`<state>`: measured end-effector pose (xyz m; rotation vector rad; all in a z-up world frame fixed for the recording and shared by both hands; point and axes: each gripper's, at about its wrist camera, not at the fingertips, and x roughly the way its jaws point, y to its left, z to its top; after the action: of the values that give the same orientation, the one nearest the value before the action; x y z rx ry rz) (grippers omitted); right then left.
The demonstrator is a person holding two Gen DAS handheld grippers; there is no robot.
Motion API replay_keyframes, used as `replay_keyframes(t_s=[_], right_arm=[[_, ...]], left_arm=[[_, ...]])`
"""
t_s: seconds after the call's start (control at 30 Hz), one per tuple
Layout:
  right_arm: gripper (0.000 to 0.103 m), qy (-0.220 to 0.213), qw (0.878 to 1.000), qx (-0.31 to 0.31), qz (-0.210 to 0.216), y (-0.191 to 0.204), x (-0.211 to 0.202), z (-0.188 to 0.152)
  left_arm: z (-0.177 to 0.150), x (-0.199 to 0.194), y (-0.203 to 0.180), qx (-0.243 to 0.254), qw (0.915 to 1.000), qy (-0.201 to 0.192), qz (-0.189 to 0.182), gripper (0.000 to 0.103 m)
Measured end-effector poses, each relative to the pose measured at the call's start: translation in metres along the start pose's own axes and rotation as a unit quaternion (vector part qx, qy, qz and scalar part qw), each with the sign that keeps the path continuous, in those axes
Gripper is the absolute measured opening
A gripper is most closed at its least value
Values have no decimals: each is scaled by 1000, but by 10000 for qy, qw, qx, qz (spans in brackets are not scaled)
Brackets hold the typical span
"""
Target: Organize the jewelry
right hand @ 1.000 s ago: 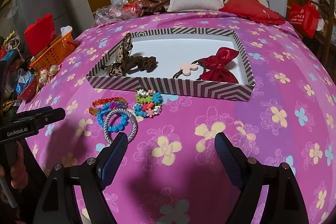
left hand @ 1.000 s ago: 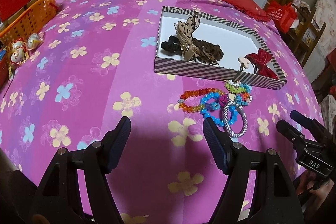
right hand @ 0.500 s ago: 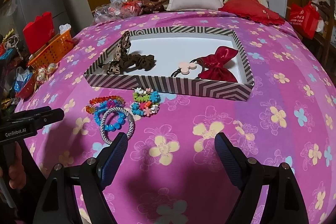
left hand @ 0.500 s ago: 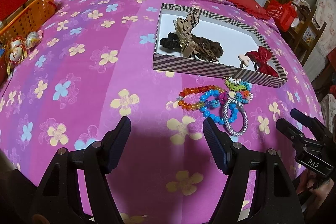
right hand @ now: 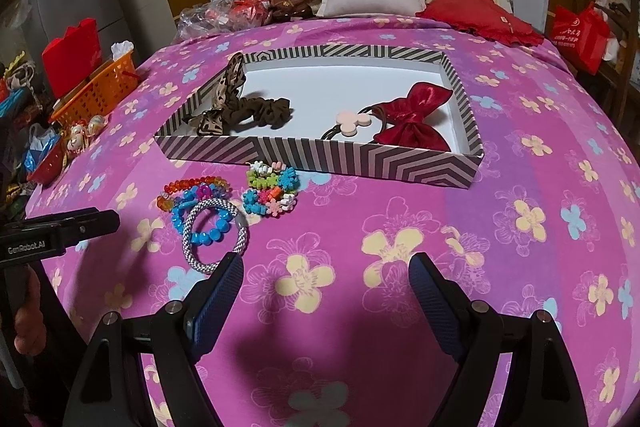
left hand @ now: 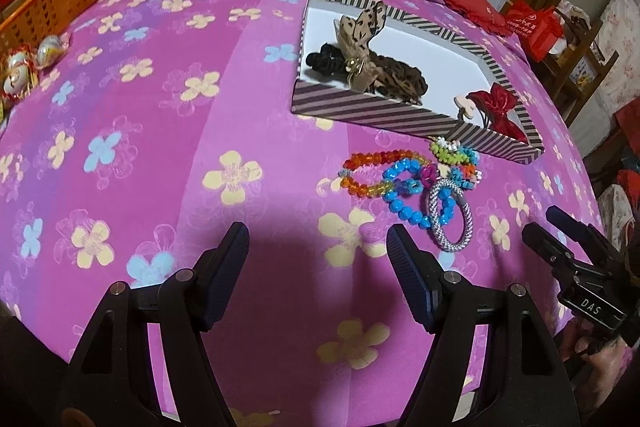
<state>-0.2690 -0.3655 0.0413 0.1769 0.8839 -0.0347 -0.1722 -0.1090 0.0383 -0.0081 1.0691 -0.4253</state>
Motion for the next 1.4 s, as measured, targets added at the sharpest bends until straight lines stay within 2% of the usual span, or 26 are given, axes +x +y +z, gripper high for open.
replay_keyframes(t_s=[0.23,0.37,0.67,0.83,0.97,1.1,1.37,1.4], right_arm=[[81,-61,9995,-225,189,11,3,0],[62,21,9989,-373,288,21,13,2],[47,154,9958,-799,420,51,41,11],[40,298,9941,-994,318,59,57,13],[34,255,9924,-1189,169,62,59,13],[33,251,9916,-1271,47,60,58,12],[33,157,9936,-1109,116,47,53,7],[30,138,9938,-1097,125,46,52,6]], left_arm=[[2,7,3,-45,9999,74,66,71],[6,13,5,-81,9999,103,96,71],[32,27,8,-201,9995,81,213,71],[42,38,3,30,9994,152,294,71],[44,45,-3,295,9989,233,280,71],[42,51,-8,491,9981,283,235,71],[46,60,-19,854,9947,240,526,71],[45,60,-21,925,9941,210,527,61]])
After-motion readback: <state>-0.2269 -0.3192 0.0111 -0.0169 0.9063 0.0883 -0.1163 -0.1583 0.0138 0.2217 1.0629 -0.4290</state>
